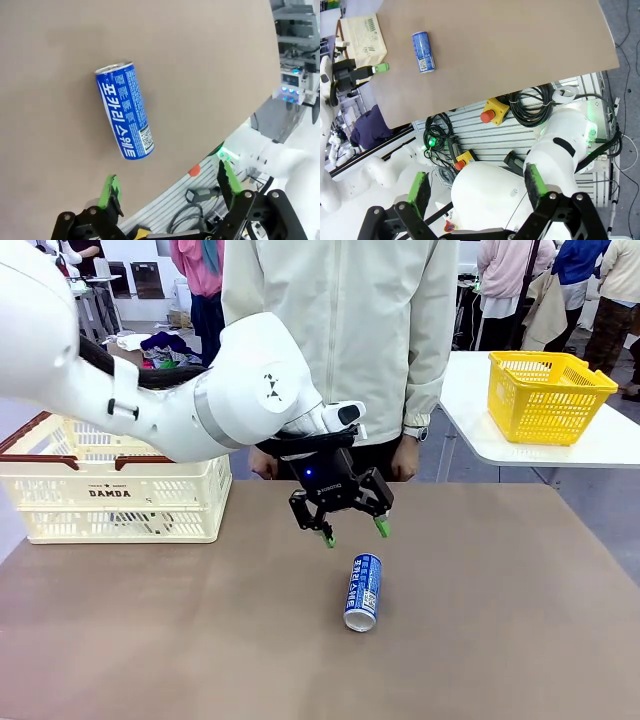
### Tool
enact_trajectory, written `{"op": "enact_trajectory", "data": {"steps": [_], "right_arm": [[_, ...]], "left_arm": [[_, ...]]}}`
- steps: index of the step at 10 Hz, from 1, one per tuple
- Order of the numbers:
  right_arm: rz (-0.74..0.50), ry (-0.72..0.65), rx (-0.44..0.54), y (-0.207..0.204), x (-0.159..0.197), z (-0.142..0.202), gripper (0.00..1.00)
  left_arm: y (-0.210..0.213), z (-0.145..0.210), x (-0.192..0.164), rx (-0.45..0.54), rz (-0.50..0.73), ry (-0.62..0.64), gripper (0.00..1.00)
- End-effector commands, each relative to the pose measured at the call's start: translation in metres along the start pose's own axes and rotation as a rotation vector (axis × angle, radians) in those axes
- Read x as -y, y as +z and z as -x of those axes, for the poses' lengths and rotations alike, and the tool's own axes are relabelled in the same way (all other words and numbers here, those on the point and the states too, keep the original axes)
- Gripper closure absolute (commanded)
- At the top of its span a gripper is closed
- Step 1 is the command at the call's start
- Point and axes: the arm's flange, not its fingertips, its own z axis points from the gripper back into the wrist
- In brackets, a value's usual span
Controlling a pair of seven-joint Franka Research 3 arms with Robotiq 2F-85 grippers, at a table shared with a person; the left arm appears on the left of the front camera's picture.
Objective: Place the drinks into the Shopping basket.
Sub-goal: Pick up one drink and place it into the Shopping basket.
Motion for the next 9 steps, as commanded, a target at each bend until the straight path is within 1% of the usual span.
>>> {"op": "enact_trajectory", "data": {"steps": [1, 4, 5, 6, 7, 8, 9], "right_arm": [[-0.014, 0.023, 0.001, 0.003, 0.004, 0.009, 0.0], [-0.014, 0.023, 0.001, 0.003, 0.004, 0.009, 0.0], [-0.014, 0.023, 0.001, 0.003, 0.004, 0.009, 0.0], [-0.014, 0.023, 0.001, 0.003, 0.004, 0.009, 0.0], [-0.014, 0.023, 0.001, 0.003, 0.004, 0.009, 0.0], [-0.014, 0.023, 0.001, 0.003, 0.004, 0.009, 0.0], [-0.014, 0.023, 0.001, 0.003, 0.004, 0.009, 0.0]], "left_arm": [[0.015, 0.015, -0.001, -0.05, -0.015, -0.017, 0.0], [0.015, 0.015, -0.001, -0.05, -0.015, -0.017, 0.0], [0.009, 0.009, 0.003, -0.045, -0.006, -0.008, 0.0], [-0.007, 0.012, 0.011, -0.031, -0.069, 0.039, 0.0], [-0.029, 0.011, 0.027, -0.012, -0.175, 0.168, 0.0], [-0.049, 0.008, 0.042, 0.013, -0.275, 0.215, 0.0], [-0.066, 0.002, 0.053, 0.042, -0.409, 0.266, 0.0]]}}
